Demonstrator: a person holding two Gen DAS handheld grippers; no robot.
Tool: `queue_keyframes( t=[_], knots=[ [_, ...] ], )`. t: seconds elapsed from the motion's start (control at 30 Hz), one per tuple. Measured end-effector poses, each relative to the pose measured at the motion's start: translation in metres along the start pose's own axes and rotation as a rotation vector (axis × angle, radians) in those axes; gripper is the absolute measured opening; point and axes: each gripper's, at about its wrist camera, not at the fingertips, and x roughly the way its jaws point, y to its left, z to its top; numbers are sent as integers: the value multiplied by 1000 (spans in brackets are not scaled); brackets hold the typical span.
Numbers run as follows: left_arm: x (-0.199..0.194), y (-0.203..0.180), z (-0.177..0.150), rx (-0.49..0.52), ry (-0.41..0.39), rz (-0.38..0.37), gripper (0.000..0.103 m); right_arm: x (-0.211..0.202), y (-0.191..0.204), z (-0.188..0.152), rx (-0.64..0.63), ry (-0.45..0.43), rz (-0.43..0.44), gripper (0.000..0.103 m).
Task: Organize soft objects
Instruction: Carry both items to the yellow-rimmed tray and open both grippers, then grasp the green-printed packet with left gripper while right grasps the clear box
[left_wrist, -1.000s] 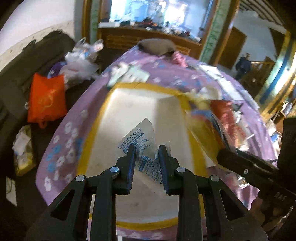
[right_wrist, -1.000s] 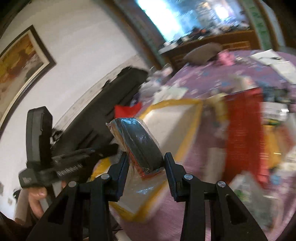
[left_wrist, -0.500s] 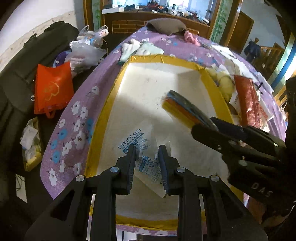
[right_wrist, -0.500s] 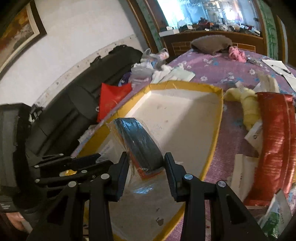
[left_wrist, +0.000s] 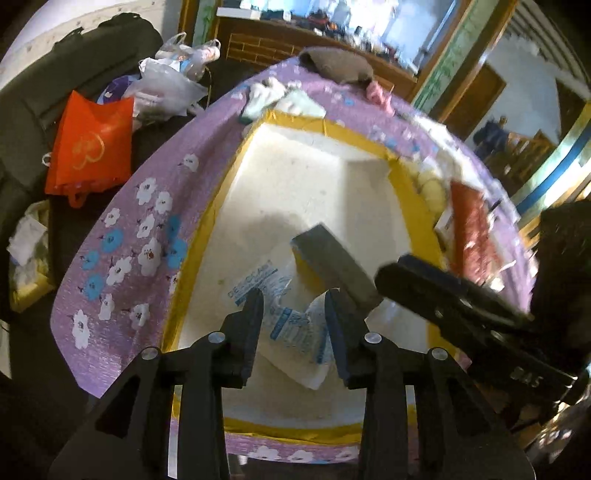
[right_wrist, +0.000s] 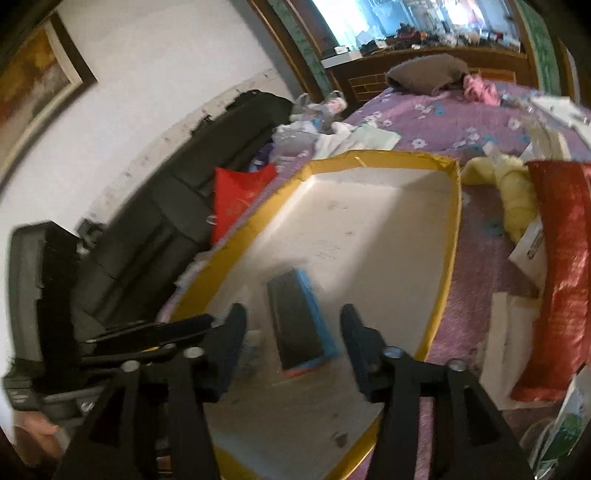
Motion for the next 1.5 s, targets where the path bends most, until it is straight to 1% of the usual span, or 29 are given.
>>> queue_keyframes(
  t=[0.03,0.07,0.1,0.13,0.17,0.2,0.23,0.33,0.37,0.4,0.53,0.6,0.67,0.77,0.87,1.03,1.13,1.2,1.37,1.5],
  knots=[
    [-3,2,1,-16,-11,-22,39,-3,-3,0,28,-7,27,66],
    [-6,3,1,-31,-19,-43,49,-6,-4,0,45,-9,48,67],
    [-10,4,2,-47,-33,-61,54,-10,-4,-1,55,-13,76,67],
    [-15,5,1,-61,-57,-85,56,-15,-4,-1,60,-22,97,67],
    [-17,4,2,-65,-68,-97,61,-19,-4,-1,60,-32,98,67],
    [-18,1,2,-64,-71,-106,63,-22,-3,-1,59,-39,98,67],
    [-19,-1,3,-62,-69,-107,63,-26,-4,-2,59,-44,103,67],
    [-24,-12,3,-55,-87,-148,63,-41,-9,-3,85,-57,150,67],
    [-26,-14,2,-53,-97,-146,63,-48,-13,-4,94,-64,160,67],
    [-29,-19,2,-48,-111,-140,63,-53,-15,-5,104,-71,158,67],
    [-32,-35,3,-27,-110,-147,63,-74,-30,-14,151,-87,160,67],
    [-34,-50,2,2,-121,-148,63,-84,-38,-21,175,-95,158,67],
    [-36,-60,2,22,-133,-158,63,-95,-46,-26,189,-108,137,67],
    [-37,-85,0,76,-152,-187,63,-109,-56,-33,216,-117,124,67],
    [-30,-109,-3,133,-127,-203,63,-121,-66,-41,234,-124,111,67],
    [-15,-145,-9,184,-74,-256,63,-143,-79,-52,239,-156,64,67],
    [-8,-163,-14,225,-51,-255,63,-153,-88,-57,245,-173,44,67],
    [-3,-171,-17,238,-35,-263,63,-158,-95,-60,252,-179,19,67],
    [3,-186,-27,275,1,-269,63,-166,-108,-65,274,-187,-3,67],
    [4,-190,-33,286,20,-274,63,-170,-114,-65,284,-192,-26,67]
  ],
)
